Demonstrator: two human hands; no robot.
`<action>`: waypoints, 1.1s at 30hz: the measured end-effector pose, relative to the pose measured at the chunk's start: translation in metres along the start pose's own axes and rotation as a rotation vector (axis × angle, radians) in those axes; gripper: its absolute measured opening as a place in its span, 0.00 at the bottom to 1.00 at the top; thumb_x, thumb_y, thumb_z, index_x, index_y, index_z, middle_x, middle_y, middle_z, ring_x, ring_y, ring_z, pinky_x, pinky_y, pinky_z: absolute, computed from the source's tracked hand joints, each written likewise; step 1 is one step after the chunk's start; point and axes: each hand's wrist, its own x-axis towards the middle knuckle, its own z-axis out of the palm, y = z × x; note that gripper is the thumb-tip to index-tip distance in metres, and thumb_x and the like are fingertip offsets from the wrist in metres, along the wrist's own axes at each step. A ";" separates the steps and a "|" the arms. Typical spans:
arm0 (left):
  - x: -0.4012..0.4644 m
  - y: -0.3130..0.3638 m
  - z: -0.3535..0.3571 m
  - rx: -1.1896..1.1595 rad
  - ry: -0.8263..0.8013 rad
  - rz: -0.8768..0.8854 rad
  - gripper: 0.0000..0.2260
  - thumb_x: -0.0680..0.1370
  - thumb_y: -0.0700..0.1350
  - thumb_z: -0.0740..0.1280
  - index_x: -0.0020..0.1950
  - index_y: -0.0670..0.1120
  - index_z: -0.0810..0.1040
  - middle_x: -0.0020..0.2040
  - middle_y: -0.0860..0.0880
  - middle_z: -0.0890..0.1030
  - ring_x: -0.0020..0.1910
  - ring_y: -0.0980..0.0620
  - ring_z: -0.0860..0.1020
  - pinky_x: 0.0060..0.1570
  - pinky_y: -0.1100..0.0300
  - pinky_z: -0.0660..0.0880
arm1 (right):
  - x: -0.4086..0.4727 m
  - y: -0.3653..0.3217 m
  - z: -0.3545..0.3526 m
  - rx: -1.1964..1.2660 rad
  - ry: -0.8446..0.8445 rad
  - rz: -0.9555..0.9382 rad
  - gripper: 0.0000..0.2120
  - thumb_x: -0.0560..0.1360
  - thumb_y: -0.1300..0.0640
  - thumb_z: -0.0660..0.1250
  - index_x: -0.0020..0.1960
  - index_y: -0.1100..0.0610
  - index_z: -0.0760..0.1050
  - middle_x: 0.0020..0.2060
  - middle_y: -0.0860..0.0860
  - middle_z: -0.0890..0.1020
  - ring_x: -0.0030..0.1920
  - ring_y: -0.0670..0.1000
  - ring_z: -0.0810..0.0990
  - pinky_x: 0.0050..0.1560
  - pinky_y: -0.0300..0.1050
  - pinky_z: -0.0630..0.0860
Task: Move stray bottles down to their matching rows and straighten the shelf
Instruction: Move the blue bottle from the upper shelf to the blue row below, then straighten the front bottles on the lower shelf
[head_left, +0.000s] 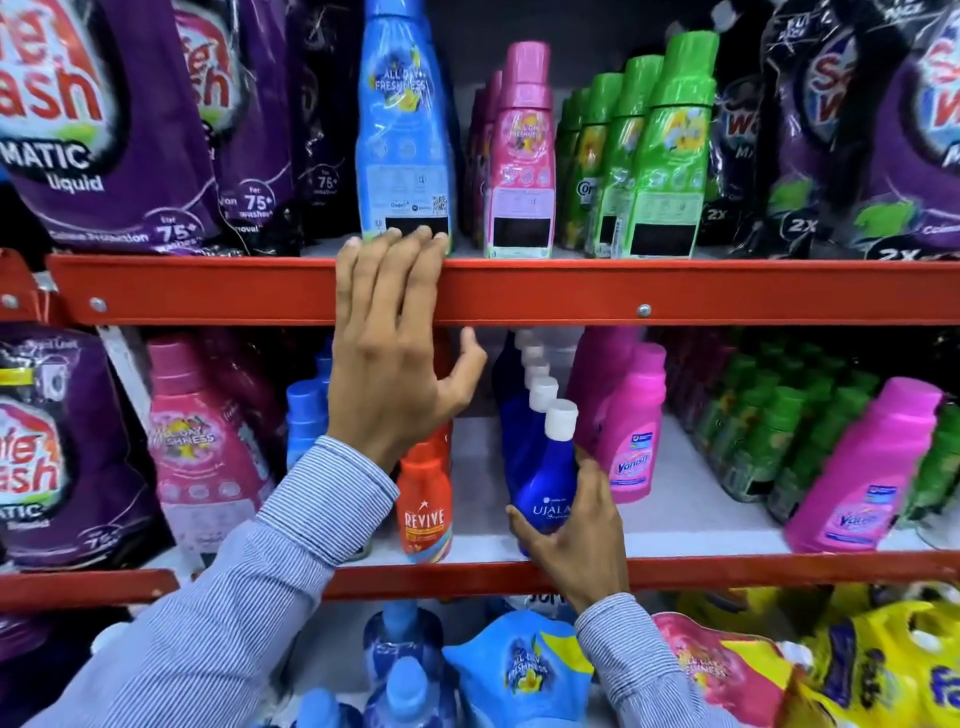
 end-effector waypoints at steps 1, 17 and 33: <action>0.000 0.000 0.000 -0.001 -0.002 -0.003 0.28 0.74 0.48 0.69 0.72 0.37 0.72 0.69 0.39 0.76 0.71 0.39 0.71 0.80 0.43 0.56 | -0.001 0.000 0.001 0.000 0.005 -0.002 0.41 0.63 0.43 0.77 0.69 0.54 0.64 0.63 0.52 0.76 0.60 0.54 0.76 0.56 0.47 0.76; -0.108 0.089 -0.001 -0.371 -0.169 -0.034 0.26 0.73 0.46 0.69 0.69 0.39 0.75 0.72 0.39 0.73 0.74 0.39 0.69 0.75 0.40 0.64 | -0.024 0.042 -0.042 0.063 0.105 -0.039 0.32 0.72 0.40 0.69 0.71 0.54 0.66 0.66 0.52 0.75 0.66 0.53 0.74 0.64 0.51 0.74; -0.220 0.155 0.067 -0.322 -0.919 0.079 0.33 0.72 0.54 0.61 0.76 0.43 0.66 0.73 0.45 0.74 0.73 0.44 0.73 0.73 0.51 0.57 | 0.024 0.186 -0.162 -0.010 0.539 0.437 0.48 0.62 0.50 0.81 0.72 0.66 0.61 0.68 0.66 0.68 0.70 0.64 0.67 0.71 0.54 0.64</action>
